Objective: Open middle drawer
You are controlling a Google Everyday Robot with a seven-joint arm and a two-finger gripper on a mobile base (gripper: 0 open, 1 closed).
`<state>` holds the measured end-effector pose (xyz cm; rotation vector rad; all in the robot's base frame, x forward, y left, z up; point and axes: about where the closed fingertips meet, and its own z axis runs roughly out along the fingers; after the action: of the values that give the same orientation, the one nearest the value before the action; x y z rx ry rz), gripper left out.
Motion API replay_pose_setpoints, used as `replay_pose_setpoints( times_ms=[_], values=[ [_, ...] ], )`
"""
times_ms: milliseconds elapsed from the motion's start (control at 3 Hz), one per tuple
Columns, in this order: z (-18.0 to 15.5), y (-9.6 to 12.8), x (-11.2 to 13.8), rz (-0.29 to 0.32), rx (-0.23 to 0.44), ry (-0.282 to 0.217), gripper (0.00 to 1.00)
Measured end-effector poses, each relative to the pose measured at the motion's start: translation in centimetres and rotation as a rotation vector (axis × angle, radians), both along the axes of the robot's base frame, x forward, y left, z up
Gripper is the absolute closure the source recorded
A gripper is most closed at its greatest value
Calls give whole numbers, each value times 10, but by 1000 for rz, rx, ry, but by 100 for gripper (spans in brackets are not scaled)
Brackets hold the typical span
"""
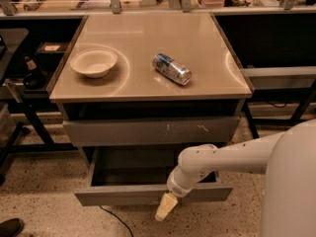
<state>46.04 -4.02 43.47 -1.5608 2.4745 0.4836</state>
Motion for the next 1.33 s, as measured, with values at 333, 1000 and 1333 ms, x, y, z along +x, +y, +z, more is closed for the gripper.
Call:
replay_pose_setpoints(
  times_ms=[333, 1000, 1333],
  values=[
    [-20, 2, -6, 20, -18, 49, 0],
    [-28, -1, -13, 29, -37, 86, 0],
    [-24, -21, -35, -38, -48, 128, 0]
  ],
)
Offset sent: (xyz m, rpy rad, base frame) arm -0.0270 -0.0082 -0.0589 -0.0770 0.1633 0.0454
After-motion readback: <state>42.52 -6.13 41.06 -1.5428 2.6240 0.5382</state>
